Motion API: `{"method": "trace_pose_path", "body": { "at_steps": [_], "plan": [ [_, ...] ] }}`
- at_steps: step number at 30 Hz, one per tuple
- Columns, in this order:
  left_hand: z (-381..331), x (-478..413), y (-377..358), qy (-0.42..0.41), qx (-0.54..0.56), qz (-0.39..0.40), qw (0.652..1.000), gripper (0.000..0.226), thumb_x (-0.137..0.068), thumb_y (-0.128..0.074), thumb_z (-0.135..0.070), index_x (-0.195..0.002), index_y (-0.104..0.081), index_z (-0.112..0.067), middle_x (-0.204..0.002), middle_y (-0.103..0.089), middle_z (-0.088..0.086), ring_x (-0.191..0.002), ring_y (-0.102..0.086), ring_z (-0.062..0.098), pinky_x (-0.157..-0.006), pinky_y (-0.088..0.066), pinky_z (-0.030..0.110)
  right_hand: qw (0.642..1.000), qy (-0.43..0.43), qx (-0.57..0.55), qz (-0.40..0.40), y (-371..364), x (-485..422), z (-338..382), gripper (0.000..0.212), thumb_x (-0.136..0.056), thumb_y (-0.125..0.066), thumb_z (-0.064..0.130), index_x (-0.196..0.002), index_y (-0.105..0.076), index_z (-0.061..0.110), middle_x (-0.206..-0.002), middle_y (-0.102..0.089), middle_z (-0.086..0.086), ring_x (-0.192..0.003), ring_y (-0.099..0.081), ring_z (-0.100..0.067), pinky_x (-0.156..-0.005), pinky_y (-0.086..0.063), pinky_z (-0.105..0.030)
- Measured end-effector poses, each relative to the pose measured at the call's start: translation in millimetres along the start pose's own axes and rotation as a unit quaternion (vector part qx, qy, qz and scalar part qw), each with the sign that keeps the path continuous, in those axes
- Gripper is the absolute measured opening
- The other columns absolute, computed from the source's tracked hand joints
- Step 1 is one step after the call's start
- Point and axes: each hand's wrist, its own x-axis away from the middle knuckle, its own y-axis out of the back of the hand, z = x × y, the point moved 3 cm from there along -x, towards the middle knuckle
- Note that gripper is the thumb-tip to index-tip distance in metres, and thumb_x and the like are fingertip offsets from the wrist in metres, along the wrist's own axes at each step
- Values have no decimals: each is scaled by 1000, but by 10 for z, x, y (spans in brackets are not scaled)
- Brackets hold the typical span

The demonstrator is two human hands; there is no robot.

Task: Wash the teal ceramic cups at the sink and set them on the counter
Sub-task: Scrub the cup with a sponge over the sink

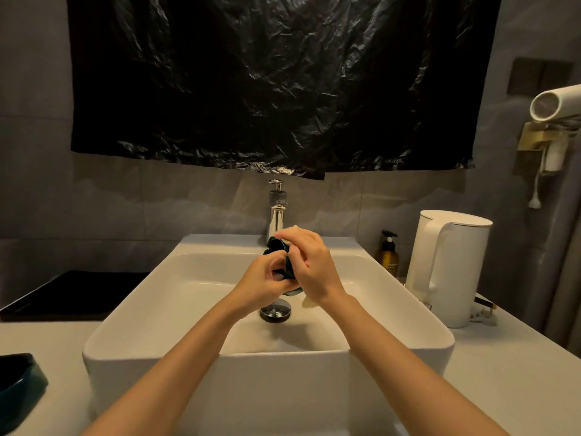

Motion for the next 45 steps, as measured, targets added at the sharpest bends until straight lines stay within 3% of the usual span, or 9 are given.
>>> {"method": "trace_pose_path", "body": {
  "at_steps": [4, 7, 11, 17, 22, 35, 38, 41, 45],
  "plan": [
    [-16, 2, -6, -21, 7, 3, 1000, 23, -77, -69, 6, -99, -63, -1, -92, -69, 12, -90, -68, 24, -83, -56, 34, 999, 30, 40, -18, 49, -32, 11, 41, -87, -33, 27, -107, -68, 23, -110, -66, 10, -114, -48, -6, -91, -40, -16],
    [36, 0, -29, -9, 2, 17, 1000, 24, -75, -68, 6, -98, -62, 0, -93, -69, 13, -93, -67, 27, -89, -53, 44, 987, -120, -98, -43, 74, -106, -41, 32, -85, -42, 23, -91, -74, 20, -95, -71, 7, -96, -61, -9, -82, -52, -27],
    [40, 7, -54, 7, -6, 33, 999, 33, -80, -68, 3, -110, -60, -7, -107, -68, 6, -103, -65, 19, -94, -52, 32, 932, -273, -238, -37, 79, -103, -100, 29, -95, -43, 18, -94, -71, 10, -95, -68, -8, -88, -61, -22, -70, -54, -32],
    [-24, 13, -33, -8, 26, 25, 999, 37, -81, -68, 4, -114, -60, -10, -105, -70, 4, -96, -68, 14, -85, -53, 21, 827, -418, -372, 50, 88, -26, -72, 47, -96, -32, 50, -116, -60, 19, -101, -65, -9, -90, -60, -19, -74, -52, -29],
    [-24, 22, -11, -2, 21, 19, 1000, 38, -80, -69, 2, -115, -60, -10, -108, -69, 5, -101, -67, 16, -87, -54, 26, 798, -451, -383, 112, 132, 36, -47, 58, -87, -38, 68, -113, -60, 21, -103, -67, -6, -96, -62, -20, -81, -52, -31],
    [-75, -27, 82, 84, 221, -53, 970, 27, -90, -59, -11, -116, -58, -14, -106, -70, 4, -100, -67, 18, -79, -56, 24, 874, -315, -359, 88, -23, 23, 69, 47, -98, -30, 53, -130, -49, 23, -112, -61, -7, -97, -61, -16, -63, -55, -20],
    [-65, -37, 205, 109, 317, -111, 935, 28, -94, -53, -18, -119, -57, -7, -105, -68, 11, -96, -66, 21, -73, -58, 25, 902, -251, -338, 94, -89, 18, 124, 39, -101, -28, 45, -133, -46, 33, -123, -58, 3, -107, -58, -11, -74, -53, -16],
    [-57, -35, 276, 139, 358, -139, 913, 29, -96, -49, -24, -119, -56, -8, -102, -67, 11, -93, -64, 21, -63, -57, 24, 947, -161, -266, 82, -138, 44, 138, 42, -104, -32, 30, -146, -31, 30, -142, -38, 18, -131, -41, -7, -104, -42, -23],
    [-83, -30, 268, 152, 377, -126, 905, 25, -97, -48, -26, -114, -59, -11, -100, -67, 10, -94, -63, 21, -62, -57, 24, 973, -95, -204, 52, -105, 64, 97, 45, -101, -34, 30, -146, -34, 27, -148, -38, 10, -133, -41, -11, -106, -43, -35]
  ]
}}
